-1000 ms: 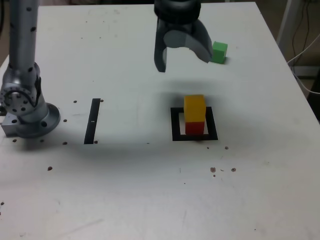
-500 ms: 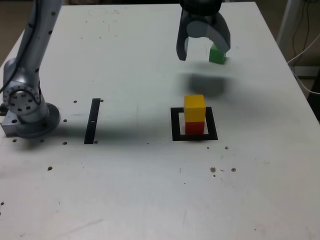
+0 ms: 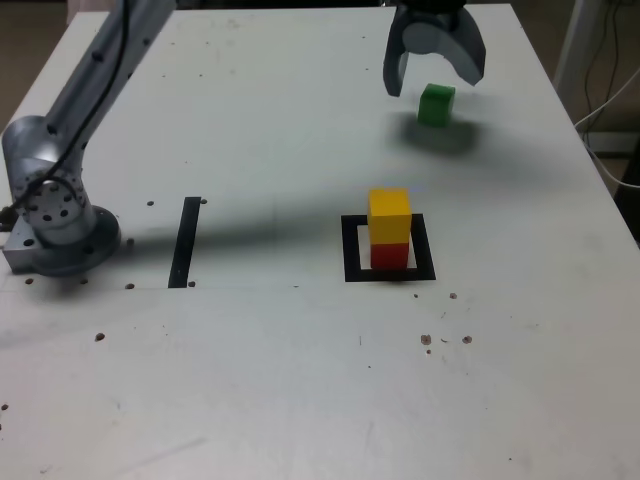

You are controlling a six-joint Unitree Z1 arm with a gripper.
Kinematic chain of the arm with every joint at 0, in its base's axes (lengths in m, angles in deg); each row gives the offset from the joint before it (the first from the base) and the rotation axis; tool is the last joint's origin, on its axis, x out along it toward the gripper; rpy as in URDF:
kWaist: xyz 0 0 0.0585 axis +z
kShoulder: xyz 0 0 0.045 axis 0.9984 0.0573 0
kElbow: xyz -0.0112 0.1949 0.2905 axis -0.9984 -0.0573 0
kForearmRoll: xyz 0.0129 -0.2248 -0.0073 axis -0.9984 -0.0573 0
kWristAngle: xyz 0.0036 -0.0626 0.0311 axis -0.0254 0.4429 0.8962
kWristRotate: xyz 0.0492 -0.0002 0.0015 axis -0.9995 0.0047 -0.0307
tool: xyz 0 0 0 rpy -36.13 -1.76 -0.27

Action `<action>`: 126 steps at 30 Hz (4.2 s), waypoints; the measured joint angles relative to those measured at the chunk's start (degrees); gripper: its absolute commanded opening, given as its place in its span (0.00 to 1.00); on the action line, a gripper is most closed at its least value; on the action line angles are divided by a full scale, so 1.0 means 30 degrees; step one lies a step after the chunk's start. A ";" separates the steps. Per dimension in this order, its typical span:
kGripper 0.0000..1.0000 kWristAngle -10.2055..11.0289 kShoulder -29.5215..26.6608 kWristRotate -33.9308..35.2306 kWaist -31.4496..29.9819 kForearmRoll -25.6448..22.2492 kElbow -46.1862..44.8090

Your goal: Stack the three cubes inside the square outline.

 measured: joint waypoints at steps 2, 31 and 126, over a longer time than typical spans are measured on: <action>0.99 -0.0006 0.0443 -0.0394 0.0264 -0.0236 0.0743; 0.27 -0.0542 0.2847 -0.0807 -0.0180 -0.1036 0.3127; 0.64 -0.4371 -0.7665 1.2402 -1.0183 0.1398 -1.0186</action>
